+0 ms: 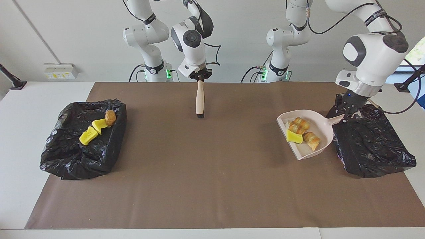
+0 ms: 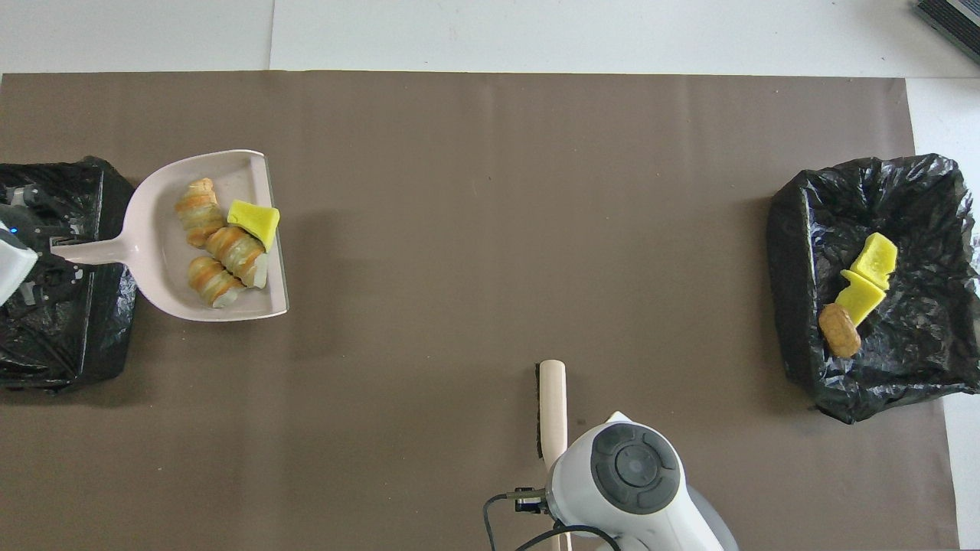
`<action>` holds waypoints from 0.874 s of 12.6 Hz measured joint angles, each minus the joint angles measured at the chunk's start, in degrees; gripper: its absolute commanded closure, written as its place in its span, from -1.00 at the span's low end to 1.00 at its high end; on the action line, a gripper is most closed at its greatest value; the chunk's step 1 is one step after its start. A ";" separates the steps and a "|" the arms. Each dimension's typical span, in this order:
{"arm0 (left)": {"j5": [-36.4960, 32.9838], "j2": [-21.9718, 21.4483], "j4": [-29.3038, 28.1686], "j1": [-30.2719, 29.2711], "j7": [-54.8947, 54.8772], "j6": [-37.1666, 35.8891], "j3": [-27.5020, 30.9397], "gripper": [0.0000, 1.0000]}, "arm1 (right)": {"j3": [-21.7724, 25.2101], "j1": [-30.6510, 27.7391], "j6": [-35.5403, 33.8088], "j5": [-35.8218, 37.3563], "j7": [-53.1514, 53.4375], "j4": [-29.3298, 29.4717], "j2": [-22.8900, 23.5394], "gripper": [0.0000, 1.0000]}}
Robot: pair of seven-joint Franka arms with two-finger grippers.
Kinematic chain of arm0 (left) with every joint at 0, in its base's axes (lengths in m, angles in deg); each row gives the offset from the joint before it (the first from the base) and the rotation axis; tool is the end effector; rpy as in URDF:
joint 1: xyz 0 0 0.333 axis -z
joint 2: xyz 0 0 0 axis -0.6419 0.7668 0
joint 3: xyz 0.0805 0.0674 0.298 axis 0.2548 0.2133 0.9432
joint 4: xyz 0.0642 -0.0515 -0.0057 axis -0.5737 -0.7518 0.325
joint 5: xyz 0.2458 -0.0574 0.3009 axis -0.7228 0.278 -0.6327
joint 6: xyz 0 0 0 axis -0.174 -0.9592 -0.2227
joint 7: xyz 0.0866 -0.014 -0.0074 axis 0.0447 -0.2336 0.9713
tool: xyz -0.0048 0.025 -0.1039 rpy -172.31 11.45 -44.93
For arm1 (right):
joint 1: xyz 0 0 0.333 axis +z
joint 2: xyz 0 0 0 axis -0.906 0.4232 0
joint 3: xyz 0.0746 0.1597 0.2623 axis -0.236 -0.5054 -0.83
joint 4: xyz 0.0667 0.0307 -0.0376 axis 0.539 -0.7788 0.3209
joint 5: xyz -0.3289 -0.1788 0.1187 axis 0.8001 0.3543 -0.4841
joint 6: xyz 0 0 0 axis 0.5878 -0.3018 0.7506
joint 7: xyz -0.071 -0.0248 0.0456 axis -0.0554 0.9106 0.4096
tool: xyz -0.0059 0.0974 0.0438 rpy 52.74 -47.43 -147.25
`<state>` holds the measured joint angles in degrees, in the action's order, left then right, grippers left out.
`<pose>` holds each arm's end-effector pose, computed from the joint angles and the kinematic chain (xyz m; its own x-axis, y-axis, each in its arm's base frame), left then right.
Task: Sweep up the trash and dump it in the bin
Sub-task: 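Carry the dustpan to the other bin with the left gripper and dump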
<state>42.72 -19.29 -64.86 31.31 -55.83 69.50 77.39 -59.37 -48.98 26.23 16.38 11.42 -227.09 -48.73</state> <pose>0.5654 0.0786 0.5048 0.1153 -0.9932 0.0167 -0.9888 -0.1163 -0.0934 0.3124 0.2956 0.3800 0.9507 -0.0267 -0.3088 -0.0422 -0.9982 -0.0434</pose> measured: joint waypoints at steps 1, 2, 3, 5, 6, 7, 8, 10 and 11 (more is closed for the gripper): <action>1.04 -0.03 0.60 -3.25 -2.89 -0.40 0.08 1.00 | -0.03 1.61 2.53 0.00 1.64 -0.94 0.33 1.00; 2.05 -0.03 1.09 -6.38 -4.89 -0.54 0.13 1.00 | -0.07 3.29 4.52 0.00 3.04 -1.58 0.81 1.00; 2.97 -0.03 1.54 -9.63 -6.43 -0.57 0.15 1.00 | -0.10 4.70 6.02 0.00 3.84 -1.94 1.19 1.00; 3.26 -0.02 2.92 -15.65 -8.98 -0.58 0.31 1.00 | -0.12 6.82 8.45 0.11 3.99 -3.11 1.39 1.00; 3.16 -0.02 3.55 -17.79 -9.67 -0.57 0.48 1.00 | -0.14 7.71 9.77 0.20 4.07 -4.15 1.40 1.00; 2.31 -0.01 4.01 -19.34 -9.88 -0.52 0.61 1.00 | -0.15 8.53 10.91 0.40 4.35 -5.09 1.40 1.00; 0.10 0.08 4.40 -20.22 -9.92 -0.37 0.76 1.00 | -0.16 9.20 12.02 0.93 5.08 -5.85 1.40 1.00; -6.29 1.01 5.98 -20.94 -9.83 -0.05 1.00 1.00 | -0.17 10.29 14.52 1.54 5.82 -7.50 1.39 1.00; -9.18 2.08 7.14 -20.99 -9.79 0.20 1.06 1.00 | -0.17 10.58 15.07 1.74 5.86 -7.97 1.38 0.46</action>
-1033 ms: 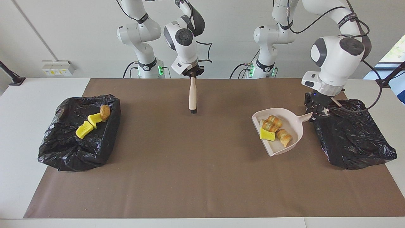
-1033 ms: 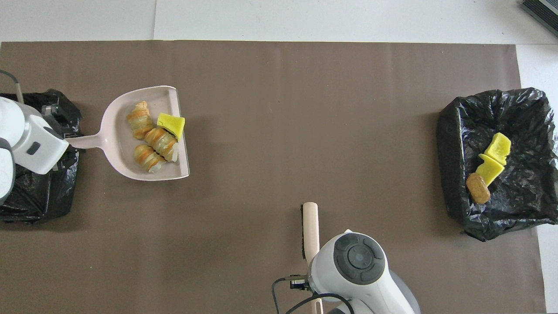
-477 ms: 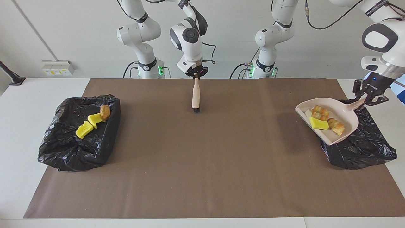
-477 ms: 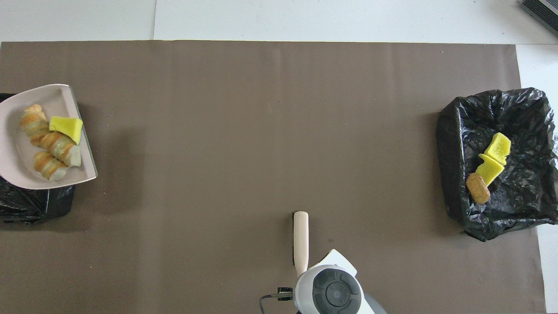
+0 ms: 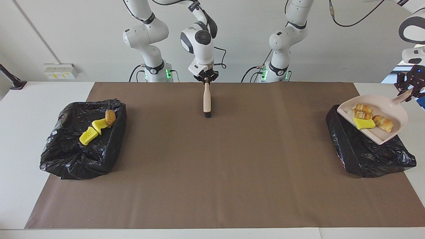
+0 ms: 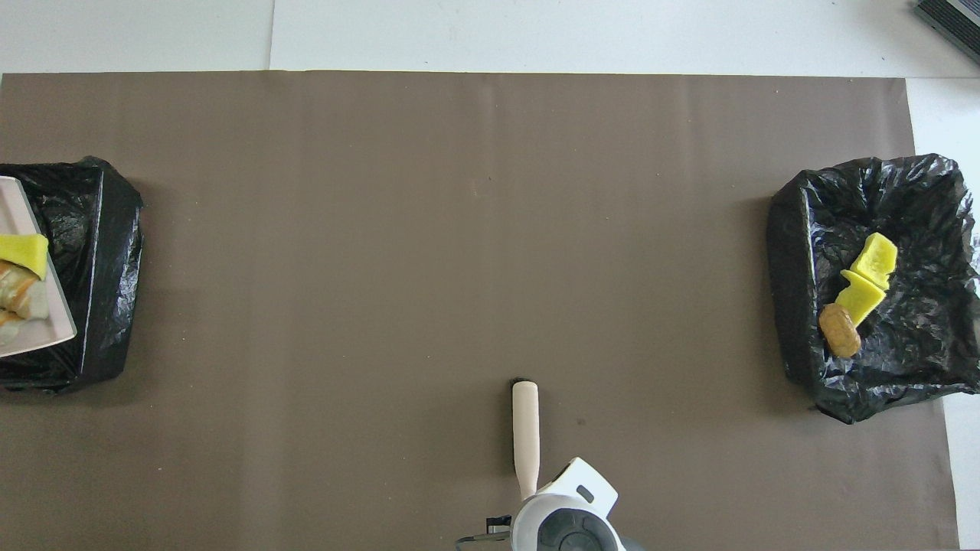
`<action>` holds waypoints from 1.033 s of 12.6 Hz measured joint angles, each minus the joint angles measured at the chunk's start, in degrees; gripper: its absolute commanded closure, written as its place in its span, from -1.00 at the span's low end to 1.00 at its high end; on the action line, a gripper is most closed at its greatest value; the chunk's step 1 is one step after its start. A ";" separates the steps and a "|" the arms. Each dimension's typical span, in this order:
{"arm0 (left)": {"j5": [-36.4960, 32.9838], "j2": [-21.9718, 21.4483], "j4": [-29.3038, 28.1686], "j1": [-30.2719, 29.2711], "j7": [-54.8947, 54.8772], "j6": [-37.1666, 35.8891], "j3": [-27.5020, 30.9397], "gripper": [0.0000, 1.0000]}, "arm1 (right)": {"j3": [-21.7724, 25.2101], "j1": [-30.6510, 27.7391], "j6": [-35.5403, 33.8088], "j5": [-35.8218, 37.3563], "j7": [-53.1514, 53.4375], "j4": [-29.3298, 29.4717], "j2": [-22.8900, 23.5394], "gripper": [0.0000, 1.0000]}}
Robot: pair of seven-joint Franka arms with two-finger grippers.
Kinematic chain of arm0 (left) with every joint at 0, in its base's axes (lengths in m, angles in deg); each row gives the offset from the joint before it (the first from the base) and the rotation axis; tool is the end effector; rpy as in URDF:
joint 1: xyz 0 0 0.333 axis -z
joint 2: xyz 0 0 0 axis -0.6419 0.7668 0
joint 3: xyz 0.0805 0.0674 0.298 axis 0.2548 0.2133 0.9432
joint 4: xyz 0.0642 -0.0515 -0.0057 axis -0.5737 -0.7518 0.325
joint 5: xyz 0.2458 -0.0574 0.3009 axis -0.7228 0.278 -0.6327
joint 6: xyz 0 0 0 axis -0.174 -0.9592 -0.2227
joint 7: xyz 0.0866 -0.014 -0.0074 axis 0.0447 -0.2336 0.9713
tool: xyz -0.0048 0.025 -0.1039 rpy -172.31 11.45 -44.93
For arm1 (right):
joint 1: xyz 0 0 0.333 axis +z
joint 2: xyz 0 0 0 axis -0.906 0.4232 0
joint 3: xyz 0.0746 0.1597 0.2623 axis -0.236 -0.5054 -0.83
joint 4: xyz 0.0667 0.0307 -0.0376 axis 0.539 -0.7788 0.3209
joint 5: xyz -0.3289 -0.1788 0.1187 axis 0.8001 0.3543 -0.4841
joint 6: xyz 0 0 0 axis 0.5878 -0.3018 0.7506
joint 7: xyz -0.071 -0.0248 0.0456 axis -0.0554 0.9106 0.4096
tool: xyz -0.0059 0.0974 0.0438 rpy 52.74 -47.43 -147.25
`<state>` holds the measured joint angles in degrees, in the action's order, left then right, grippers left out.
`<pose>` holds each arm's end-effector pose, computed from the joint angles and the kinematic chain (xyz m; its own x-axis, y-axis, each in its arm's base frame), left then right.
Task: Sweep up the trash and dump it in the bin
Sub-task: 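Carry the dustpan to the other bin with the left gripper and dump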
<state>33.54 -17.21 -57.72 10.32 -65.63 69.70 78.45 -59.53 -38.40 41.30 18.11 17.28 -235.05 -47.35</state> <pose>0.5093 0.3048 0.5461 0.2815 -0.9446 -0.1688 -0.9546 -0.2579 -0.1490 0.2581 0.3287 0.3300 0.9794 0.0171 -0.2014 0.0110 -0.9995 -0.0313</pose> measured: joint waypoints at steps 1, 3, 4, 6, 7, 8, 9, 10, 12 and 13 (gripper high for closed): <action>-3.58 1.35 1.19 -0.01 0.08 0.91 0.02 1.00 | 0.00 0.09 0.17 0.16 0.02 -0.16 -0.01 0.12; -11.20 3.92 3.18 -0.02 0.52 3.62 0.03 1.00 | 0.00 0.09 0.92 0.26 0.02 -0.38 0.23 -0.77; -13.89 4.64 3.70 -0.02 0.61 4.21 0.00 1.00 | 0.00 0.09 1.88 0.28 0.02 -0.40 0.66 -1.00; -19.61 4.94 3.85 0.08 1.34 4.38 -0.33 1.00 | 0.00 0.16 2.84 0.50 0.02 0.23 1.82 -1.00; -22.09 4.94 3.87 0.14 1.93 4.38 -0.49 1.00 | 0.01 0.16 2.83 0.60 0.02 1.15 2.07 -1.00; -24.77 4.94 3.90 0.19 2.50 4.38 -0.64 1.00 | 0.02 0.10 2.81 0.68 0.02 2.46 2.12 -1.00; -27.49 4.94 4.00 0.32 2.84 4.38 -0.73 1.00 | 0.12 0.01 2.67 0.72 0.02 4.09 2.12 -1.00; -30.33 4.93 4.16 0.75 3.37 4.36 -0.75 1.00 | 0.34 -0.33 2.22 1.07 0.02 5.89 2.12 -1.00; -34.89 4.88 4.60 2.04 5.04 3.88 -0.87 1.00 | 0.51 -2.58 -0.45 3.57 0.02 10.29 2.09 -1.00; -36.51 4.79 5.09 2.87 5.49 2.91 -0.94 1.00 | 0.61 -4.38 -2.22 5.08 0.02 12.90 2.09 -1.00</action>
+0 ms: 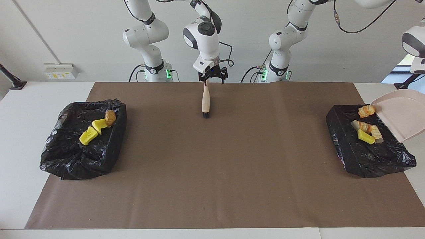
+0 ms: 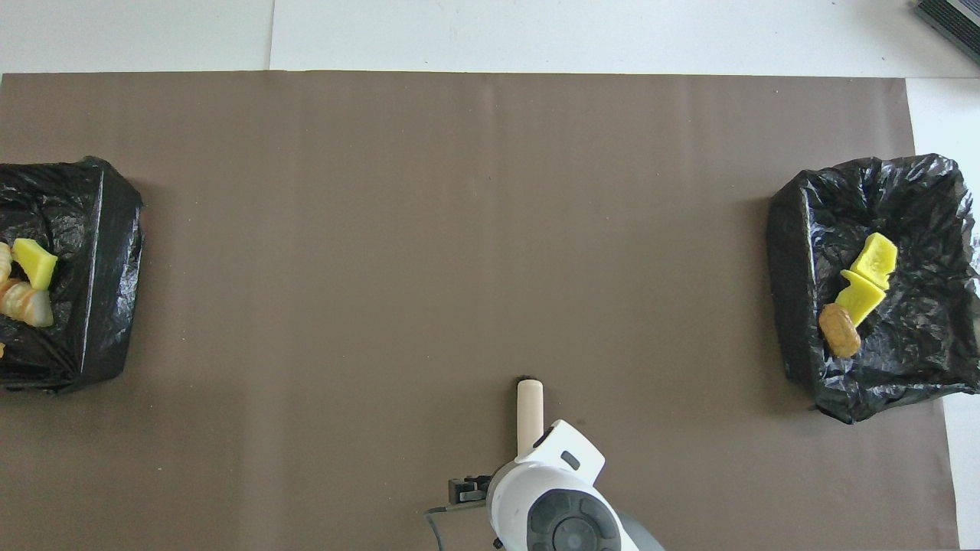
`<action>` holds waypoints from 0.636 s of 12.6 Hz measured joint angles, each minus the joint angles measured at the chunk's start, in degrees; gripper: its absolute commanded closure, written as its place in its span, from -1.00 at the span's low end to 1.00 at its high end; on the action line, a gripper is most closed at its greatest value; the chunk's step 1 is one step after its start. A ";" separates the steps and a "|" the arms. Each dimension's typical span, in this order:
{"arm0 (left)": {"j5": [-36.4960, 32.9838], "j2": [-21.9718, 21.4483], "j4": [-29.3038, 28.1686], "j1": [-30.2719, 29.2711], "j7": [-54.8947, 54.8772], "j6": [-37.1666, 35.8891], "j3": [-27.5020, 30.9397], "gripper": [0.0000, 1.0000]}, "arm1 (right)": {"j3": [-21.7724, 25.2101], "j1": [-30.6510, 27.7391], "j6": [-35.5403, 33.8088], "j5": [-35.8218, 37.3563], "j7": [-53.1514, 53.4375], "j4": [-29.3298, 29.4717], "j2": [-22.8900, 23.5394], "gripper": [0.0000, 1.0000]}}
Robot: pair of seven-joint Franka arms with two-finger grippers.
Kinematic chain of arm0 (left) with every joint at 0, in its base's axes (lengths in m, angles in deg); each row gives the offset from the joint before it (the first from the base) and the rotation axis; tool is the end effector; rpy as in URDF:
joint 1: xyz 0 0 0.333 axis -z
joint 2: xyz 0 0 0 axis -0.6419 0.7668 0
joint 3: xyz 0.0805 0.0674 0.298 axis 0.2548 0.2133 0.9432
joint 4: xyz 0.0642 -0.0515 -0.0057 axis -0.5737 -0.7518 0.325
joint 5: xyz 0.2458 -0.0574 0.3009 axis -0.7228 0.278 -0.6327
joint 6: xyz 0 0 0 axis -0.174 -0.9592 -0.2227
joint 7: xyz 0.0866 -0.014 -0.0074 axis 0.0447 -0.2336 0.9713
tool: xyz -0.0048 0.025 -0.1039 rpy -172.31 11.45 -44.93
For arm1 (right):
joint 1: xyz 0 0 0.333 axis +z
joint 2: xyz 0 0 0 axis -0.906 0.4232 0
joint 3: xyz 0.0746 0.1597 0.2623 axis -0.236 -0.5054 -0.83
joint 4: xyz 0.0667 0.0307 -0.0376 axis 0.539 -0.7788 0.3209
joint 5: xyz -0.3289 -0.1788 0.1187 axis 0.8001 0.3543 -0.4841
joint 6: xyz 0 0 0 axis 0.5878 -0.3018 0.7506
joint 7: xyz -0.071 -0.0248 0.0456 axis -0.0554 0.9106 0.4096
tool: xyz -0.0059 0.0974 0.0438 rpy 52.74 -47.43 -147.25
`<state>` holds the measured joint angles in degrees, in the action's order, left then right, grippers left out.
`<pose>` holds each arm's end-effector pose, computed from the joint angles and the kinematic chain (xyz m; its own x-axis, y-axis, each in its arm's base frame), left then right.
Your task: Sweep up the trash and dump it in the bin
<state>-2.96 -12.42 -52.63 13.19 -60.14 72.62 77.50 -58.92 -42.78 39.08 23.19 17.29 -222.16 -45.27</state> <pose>0.5457 0.3125 0.5599 0.0641 -0.7220 -0.6889 -0.9979 -0.0521 -0.0382 0.3244 0.3532 0.4088 0.9974 0.0222 -0.0680 0.0146 -0.9938 -0.1099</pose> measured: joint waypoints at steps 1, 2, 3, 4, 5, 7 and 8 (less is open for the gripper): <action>-1.48 -0.12 0.85 0.90 0.17 -1.74 -0.03 1.00 | 0.12 -1.88 -1.89 1.26 0.00 2.58 0.00 -1.00; -2.41 -0.28 1.85 1.90 0.17 -3.76 -0.16 1.00 | 0.18 -3.61 -3.53 2.71 0.00 4.86 0.01 -1.00; -2.66 -0.46 2.97 3.36 0.17 -6.04 -0.25 1.00 | 0.23 -5.09 -4.63 4.39 0.00 6.63 0.06 -1.00; -2.66 -0.60 4.18 5.36 0.18 -8.91 -0.40 1.00 | 0.27 -6.59 -5.64 5.98 0.00 8.24 0.12 -1.00; -2.19 -0.72 4.93 7.36 0.46 -11.21 -0.62 1.00 | 0.29 -8.35 -7.25 7.01 -0.26 9.98 0.15 -1.00; 2.14 -0.75 5.20 10.70 2.12 -13.84 -0.91 1.00 | 0.41 -13.68 -11.91 7.45 -3.65 14.49 0.16 -1.00; 5.99 -0.69 5.17 11.23 2.92 -14.43 -0.94 1.00 | 0.50 -16.82 -13.73 7.54 -6.31 16.55 0.16 -1.00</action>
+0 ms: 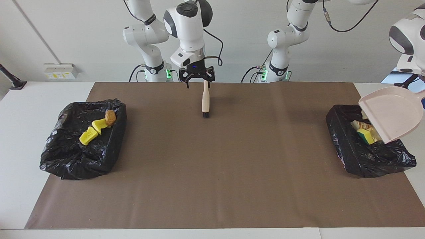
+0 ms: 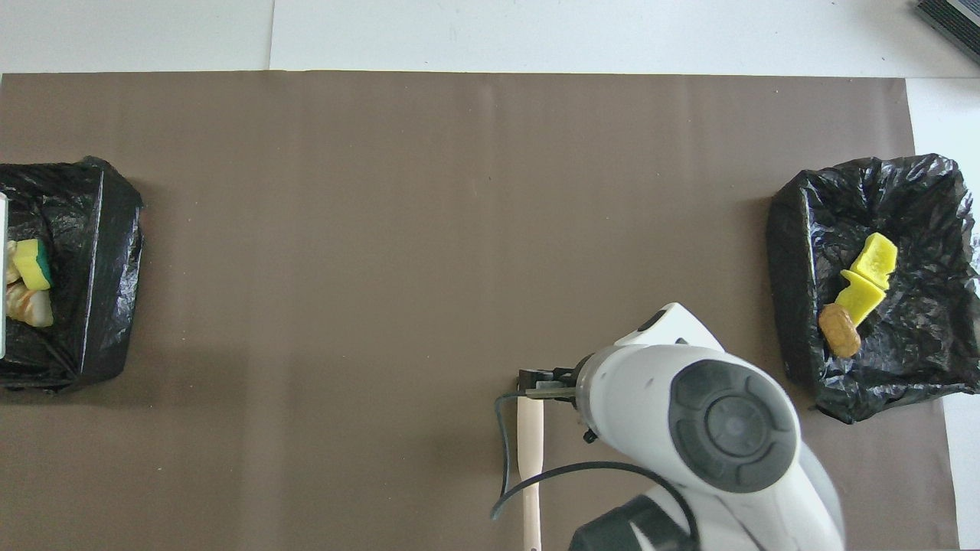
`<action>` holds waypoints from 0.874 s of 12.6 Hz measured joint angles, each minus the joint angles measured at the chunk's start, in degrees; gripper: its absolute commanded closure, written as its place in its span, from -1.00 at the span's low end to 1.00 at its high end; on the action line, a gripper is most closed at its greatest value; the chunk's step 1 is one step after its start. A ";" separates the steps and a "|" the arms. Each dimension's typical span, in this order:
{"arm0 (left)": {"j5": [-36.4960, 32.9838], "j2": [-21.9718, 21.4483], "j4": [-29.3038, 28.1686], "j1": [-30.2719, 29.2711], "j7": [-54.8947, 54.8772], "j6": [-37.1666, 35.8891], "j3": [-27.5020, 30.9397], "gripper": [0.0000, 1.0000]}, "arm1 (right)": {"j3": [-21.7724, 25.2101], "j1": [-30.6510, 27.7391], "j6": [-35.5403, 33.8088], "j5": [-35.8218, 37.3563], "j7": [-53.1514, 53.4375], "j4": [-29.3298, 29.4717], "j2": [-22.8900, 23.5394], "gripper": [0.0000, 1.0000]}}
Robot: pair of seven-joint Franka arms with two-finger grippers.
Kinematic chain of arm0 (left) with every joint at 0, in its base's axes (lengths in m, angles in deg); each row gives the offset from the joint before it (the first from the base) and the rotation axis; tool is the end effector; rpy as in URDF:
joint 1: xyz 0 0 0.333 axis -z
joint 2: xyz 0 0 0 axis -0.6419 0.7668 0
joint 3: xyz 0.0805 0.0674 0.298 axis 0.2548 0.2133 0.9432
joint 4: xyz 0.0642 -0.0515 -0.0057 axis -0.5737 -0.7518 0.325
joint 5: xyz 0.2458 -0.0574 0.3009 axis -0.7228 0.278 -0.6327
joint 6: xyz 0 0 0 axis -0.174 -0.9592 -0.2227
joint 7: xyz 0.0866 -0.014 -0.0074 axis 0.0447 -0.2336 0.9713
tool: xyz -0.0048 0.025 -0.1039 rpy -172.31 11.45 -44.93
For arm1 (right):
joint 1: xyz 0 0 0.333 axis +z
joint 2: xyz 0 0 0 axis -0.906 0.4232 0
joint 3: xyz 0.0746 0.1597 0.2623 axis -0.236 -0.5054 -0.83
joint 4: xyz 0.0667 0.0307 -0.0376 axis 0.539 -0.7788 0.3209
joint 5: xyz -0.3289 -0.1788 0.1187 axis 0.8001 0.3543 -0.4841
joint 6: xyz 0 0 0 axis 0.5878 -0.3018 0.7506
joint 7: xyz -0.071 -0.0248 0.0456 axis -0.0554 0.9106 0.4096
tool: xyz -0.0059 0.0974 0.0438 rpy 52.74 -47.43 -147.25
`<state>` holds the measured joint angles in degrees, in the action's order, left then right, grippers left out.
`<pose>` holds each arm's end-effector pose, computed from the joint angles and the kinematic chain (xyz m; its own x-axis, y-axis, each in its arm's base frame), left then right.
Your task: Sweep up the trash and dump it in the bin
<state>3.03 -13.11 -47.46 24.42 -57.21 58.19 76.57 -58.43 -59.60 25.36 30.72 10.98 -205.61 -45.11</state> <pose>0.5766 0.2002 0.5888 0.0563 -0.7853 -0.6165 -0.9979 -0.0640 -0.0097 0.4386 0.2617 0.5217 0.9969 -0.0707 0.0353 -0.0684 -0.9956 -0.0634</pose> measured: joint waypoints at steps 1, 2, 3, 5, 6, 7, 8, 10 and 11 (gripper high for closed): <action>4.63 0.09 -0.10 0.07 1.12 -0.51 0.05 1.00 | 0.13 -3.37 -1.12 0.23 -3.09 1.64 0.03 -1.00; 8.51 0.21 -0.17 0.08 2.23 -1.31 0.12 1.00 | 0.27 -6.01 -1.73 0.74 -5.44 2.70 0.07 -1.00; 11.94 0.25 -0.36 0.29 4.03 -2.11 0.02 1.00 | 0.39 -8.32 -2.78 1.41 -7.23 4.06 0.14 -1.00; 16.28 0.14 -1.22 2.58 10.98 -3.03 -0.19 1.00 | 0.99 -11.75 -6.79 2.18 -10.64 8.13 0.27 -1.00; 18.29 0.01 -1.66 4.70 15.81 -3.78 -0.30 1.00 | 2.48 -11.95 -8.38 3.76 -11.75 9.82 0.28 -1.00; 20.36 -0.11 -1.95 6.85 20.81 -4.36 -0.45 1.00 | 4.56 -11.66 -9.46 5.15 -12.88 10.83 0.28 -1.00; 23.12 -0.17 -2.11 9.49 27.26 -4.80 -0.56 1.00 | 7.39 -10.98 -10.63 6.03 -14.99 11.67 0.30 -1.00; 28.54 -0.04 -2.34 15.43 43.04 -4.77 -0.68 1.00 | 13.41 -9.46 -13.02 6.21 -20.48 13.61 0.31 -1.00; 32.18 0.24 -2.33 18.73 52.28 -4.16 -0.75 1.00 | 15.75 -9.21 -14.12 6.22 -23.27 14.76 0.31 -1.00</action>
<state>35.21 -12.87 -49.79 43.15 -4.93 54.03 75.82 -42.67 -68.81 11.24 36.95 -12.29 -190.85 -44.80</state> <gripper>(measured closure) 0.674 0.000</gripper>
